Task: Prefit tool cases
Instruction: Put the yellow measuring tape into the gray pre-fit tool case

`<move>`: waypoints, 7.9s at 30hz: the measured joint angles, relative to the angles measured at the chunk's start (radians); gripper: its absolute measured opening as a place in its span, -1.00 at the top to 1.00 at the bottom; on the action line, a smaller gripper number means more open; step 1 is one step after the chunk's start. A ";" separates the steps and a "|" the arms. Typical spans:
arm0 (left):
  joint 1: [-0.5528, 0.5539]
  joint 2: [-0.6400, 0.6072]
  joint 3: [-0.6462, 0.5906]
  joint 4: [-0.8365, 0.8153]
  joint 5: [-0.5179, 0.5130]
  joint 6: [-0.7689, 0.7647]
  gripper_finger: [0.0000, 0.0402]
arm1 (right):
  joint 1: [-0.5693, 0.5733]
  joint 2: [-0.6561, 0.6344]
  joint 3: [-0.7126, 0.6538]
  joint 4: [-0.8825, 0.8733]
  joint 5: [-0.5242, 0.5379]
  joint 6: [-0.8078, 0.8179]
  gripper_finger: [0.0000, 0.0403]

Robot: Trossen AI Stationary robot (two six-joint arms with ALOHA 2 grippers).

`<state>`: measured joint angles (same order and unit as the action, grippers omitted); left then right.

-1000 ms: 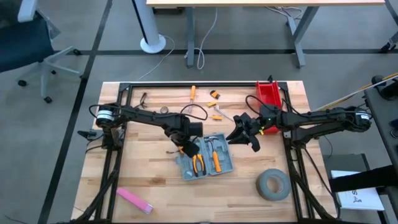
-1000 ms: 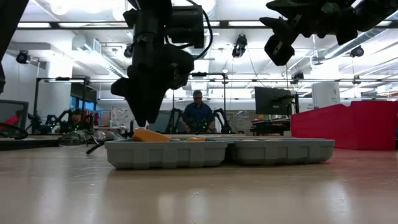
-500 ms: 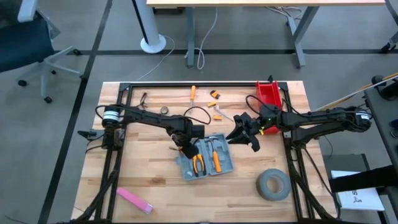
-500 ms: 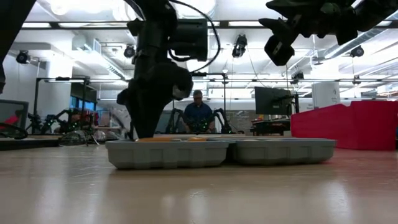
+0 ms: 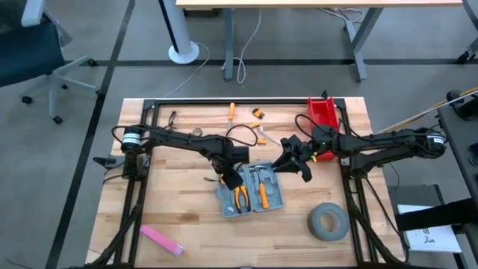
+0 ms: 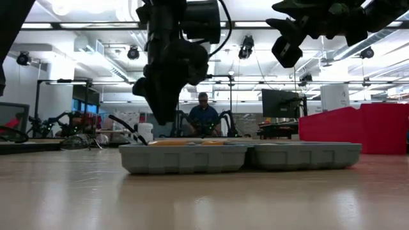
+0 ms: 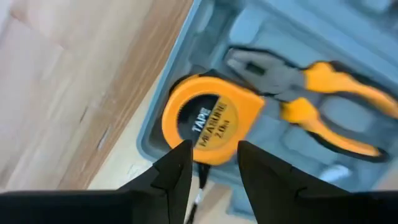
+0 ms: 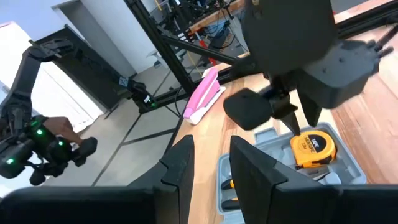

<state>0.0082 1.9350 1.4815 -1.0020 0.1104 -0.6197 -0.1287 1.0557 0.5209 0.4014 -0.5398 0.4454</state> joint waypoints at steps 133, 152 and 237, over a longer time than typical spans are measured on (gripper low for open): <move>-0.137 0.077 -0.134 0.436 0.303 -0.097 0.89 | -0.048 -0.035 -0.026 0.031 0.041 -0.037 0.51; -0.136 0.069 -0.113 0.491 0.283 -0.139 0.85 | -0.062 -0.035 -0.027 -0.002 0.042 -0.043 0.44; -0.032 0.028 0.034 -0.046 -0.162 -0.204 0.24 | -0.062 -0.074 -0.029 -0.001 0.044 -0.047 0.44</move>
<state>-0.0242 1.9629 1.5157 -1.0483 -0.0513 -0.8237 -0.1905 0.9817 0.4915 0.4000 -0.4957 0.3988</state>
